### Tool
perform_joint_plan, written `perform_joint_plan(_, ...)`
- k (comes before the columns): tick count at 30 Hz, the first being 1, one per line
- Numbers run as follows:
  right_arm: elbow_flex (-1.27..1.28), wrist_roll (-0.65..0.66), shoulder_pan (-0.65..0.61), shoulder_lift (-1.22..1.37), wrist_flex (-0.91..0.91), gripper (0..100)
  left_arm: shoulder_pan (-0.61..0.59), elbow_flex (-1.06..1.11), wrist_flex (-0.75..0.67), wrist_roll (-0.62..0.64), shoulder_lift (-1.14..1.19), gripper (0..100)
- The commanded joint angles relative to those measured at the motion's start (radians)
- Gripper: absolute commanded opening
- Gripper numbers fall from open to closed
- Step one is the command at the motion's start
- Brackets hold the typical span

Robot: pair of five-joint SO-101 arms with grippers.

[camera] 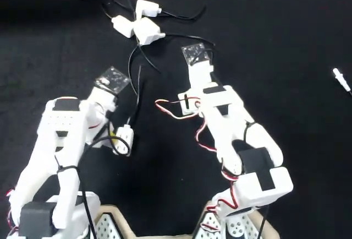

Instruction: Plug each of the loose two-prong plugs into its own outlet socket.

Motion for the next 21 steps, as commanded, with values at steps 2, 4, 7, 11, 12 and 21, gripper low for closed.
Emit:
perform_joint_plan(2, -0.042, -0.008, 0.003, -0.042, -0.011, 33.6, 0.044, -0.018, -0.006, 0.061, -0.015, 29)
perform_joint_plan(4, -0.042, -0.008, 0.003, -0.042, -0.011, 33.6, 0.036, -0.05, -0.003, 0.083, -0.015, 29)
perform_joint_plan(7, -0.042, -0.008, 0.003, -0.042, -0.011, 33.6, -0.001, -0.108, -0.002, 0.132, -0.015, 29)
perform_joint_plan(11, -0.044, -0.014, 0.009, -0.042, -0.009, 33.6, -0.082, -0.18, -0.002, 0.239, -0.015, 29)
perform_joint_plan(12, -0.047, -0.011, 0.011, -0.044, -0.006, 33.6, -0.105, -0.185, -0.002, 0.275, -0.015, 29)
perform_joint_plan(21, -0.266, 0.005, 0.206, -0.088, 0.255, 33.6, -0.148, 0.019, -0.183, 0.77, -0.014, 29)
